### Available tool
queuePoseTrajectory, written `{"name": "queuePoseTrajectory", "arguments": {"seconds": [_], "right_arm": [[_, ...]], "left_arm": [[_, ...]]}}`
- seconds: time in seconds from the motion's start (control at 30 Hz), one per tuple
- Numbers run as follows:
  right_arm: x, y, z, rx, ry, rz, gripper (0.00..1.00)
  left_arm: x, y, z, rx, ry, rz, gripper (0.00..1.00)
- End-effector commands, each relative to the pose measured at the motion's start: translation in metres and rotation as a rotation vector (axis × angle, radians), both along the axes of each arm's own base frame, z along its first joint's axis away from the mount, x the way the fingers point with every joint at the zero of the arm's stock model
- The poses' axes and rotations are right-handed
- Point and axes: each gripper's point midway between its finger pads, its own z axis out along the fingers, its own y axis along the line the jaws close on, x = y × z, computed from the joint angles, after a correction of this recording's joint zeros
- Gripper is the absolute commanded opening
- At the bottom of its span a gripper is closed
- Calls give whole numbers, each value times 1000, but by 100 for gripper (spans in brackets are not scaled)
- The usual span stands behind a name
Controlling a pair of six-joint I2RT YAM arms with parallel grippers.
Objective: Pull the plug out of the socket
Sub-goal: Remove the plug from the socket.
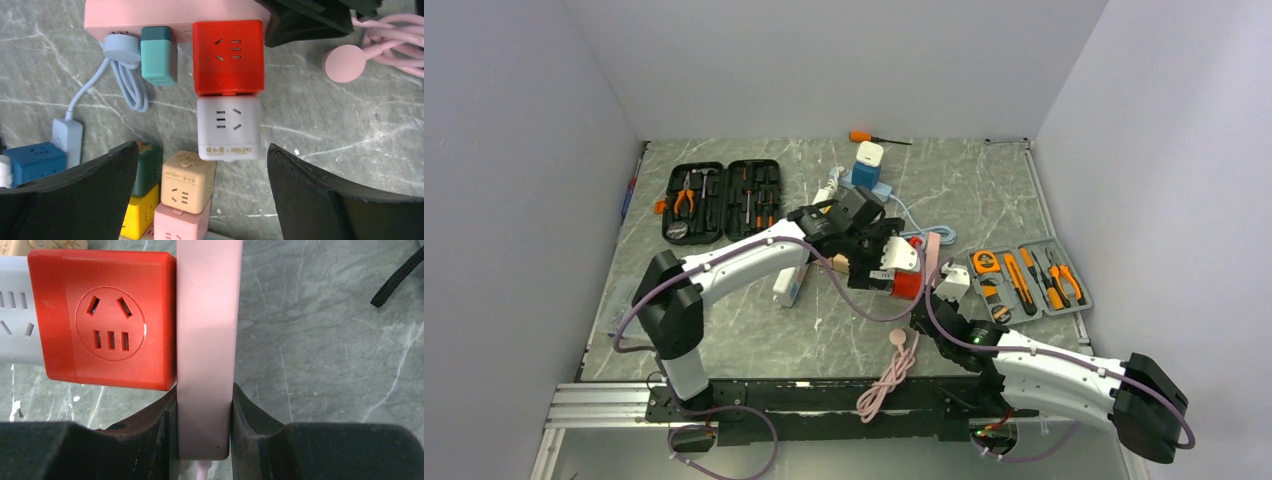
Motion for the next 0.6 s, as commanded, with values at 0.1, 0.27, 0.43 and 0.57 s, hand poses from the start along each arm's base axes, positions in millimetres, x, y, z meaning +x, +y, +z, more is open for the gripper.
{"name": "queuePoseTrajectory", "arguments": {"seconds": [0.1,0.27,0.43,0.57], "right_arm": [[16,40,64,231,-184,99,0],[13,49,69,267,-181,136,0],[16,54,74,280,-198,147,0],[18,56,76,275,-202,147,0]], "left_arm": [[-10,-22,-5,-61,127,54,99],[-21,-27,-11,-55,144,23,99],[-24,-29,-16,-42,158,15,99],[-32,-28,-20,-32,170,13,99]]}}
